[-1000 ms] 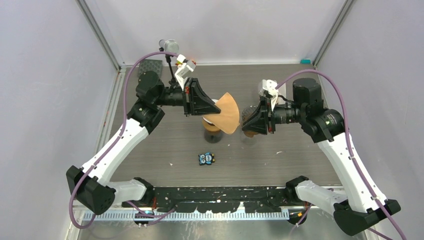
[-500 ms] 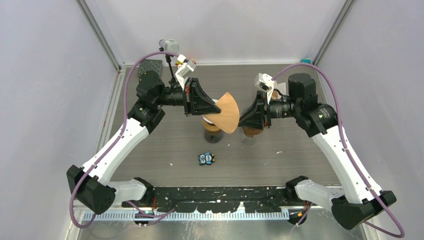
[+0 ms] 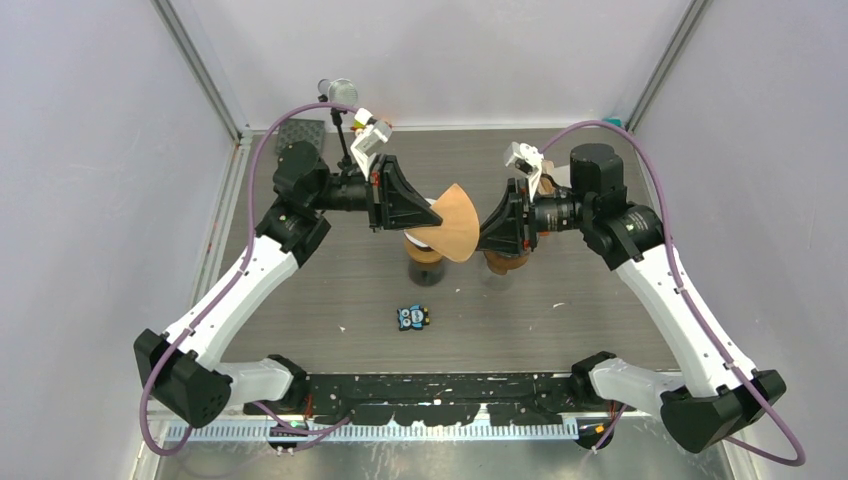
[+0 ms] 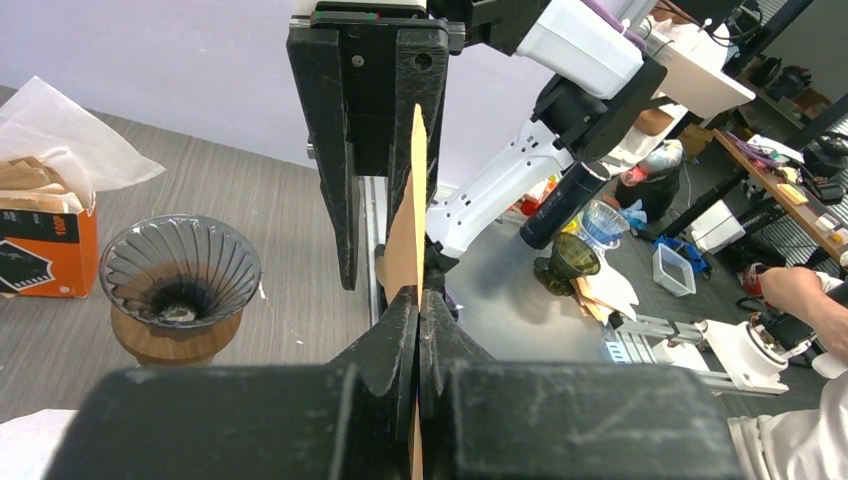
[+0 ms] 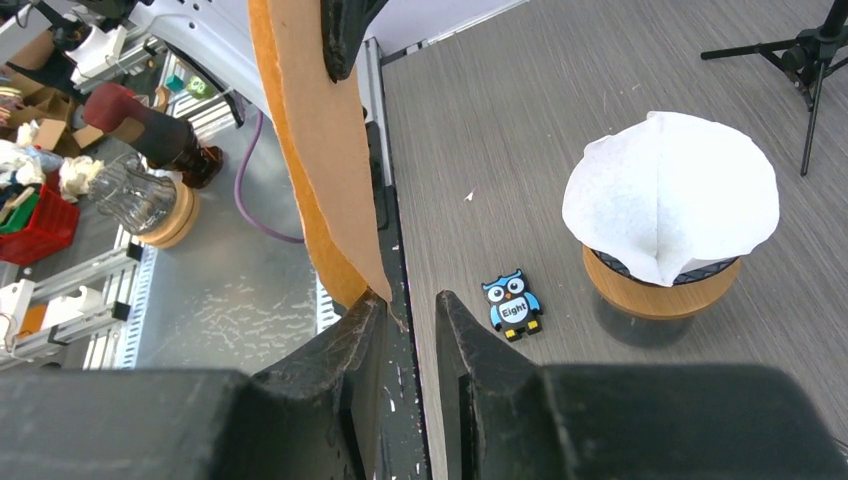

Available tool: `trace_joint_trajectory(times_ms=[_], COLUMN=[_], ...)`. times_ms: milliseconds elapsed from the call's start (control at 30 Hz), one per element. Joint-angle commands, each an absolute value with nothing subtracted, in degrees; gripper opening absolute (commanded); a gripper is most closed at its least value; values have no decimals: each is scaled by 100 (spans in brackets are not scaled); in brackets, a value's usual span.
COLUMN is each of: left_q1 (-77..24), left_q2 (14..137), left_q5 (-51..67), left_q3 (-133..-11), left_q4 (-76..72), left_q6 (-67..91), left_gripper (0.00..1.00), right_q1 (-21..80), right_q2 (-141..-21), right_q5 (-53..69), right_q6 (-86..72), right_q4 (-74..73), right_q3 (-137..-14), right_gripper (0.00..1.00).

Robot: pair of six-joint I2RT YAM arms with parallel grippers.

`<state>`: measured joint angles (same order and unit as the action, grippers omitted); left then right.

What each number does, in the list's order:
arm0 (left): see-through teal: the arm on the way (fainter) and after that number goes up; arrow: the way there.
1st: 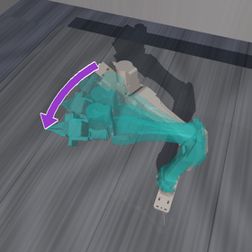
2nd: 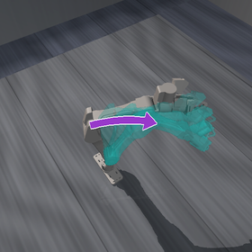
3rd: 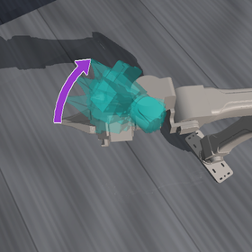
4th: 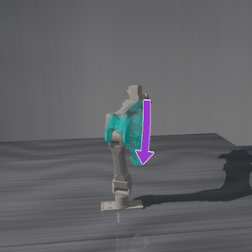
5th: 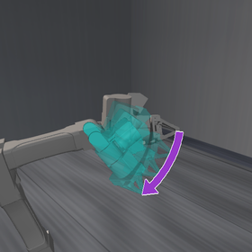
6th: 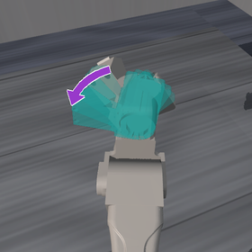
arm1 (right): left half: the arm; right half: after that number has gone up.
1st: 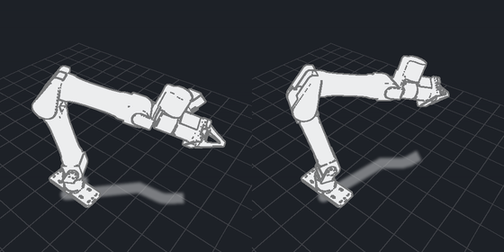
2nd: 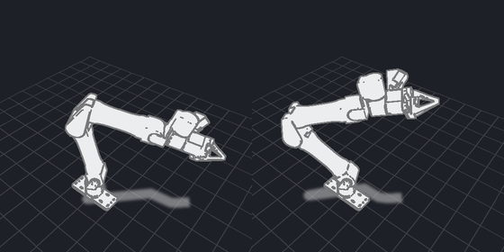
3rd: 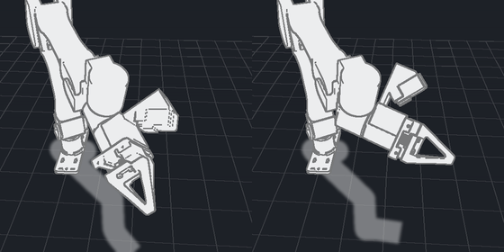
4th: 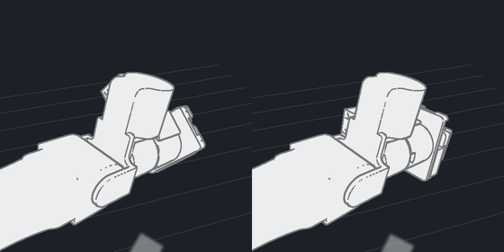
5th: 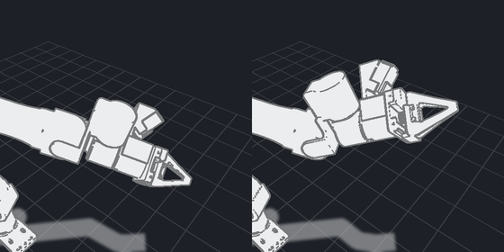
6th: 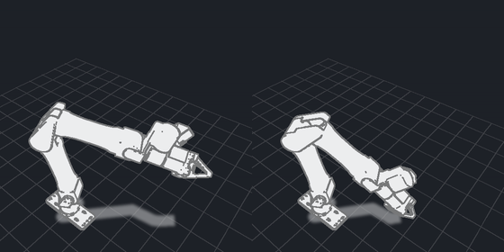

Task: Place the coffee filter in the dripper
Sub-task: Place the coffee filter in the coffee dripper.

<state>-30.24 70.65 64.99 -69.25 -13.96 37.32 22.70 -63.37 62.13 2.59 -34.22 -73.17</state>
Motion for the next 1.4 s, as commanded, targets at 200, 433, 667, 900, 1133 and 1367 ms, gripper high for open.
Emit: trace_joint_trajectory(times_ms=[200,433,667,900,1133,1367], left_q1=[-2997,-2997,-2997,-2997,-2988,-3149], left_q2=[7050,7039,7037,6992,6936,7323], left_q5=[6409,6227,6105,6058,5744,3959], left_q3=[-6772,-6427,-6199,-6091,-6493,-7999], left_q4=[-2156,-2967,-3349,-3345,-2157,1021], left_q6=[3931,4260,4335,4248,3598,1937], left_gripper=[0,0,0,0,35,64], right_q1=[2284,2279,2273,2271,2268,2273], right_q2=[-6320,-6317,-6255,-6196,-6164,-6180], right_q5=[6500,6580,6465,6270,5309,2679], right_q6=[-388,-805,-738,-582,-144,-281], right_q4=[-2524,-2002,-2042,-2255,-2979,-3613], right_q3=[-7115,-6909,-6908,-6996,-7444,-8221], right_gripper=[28,27,15,0,0,0])
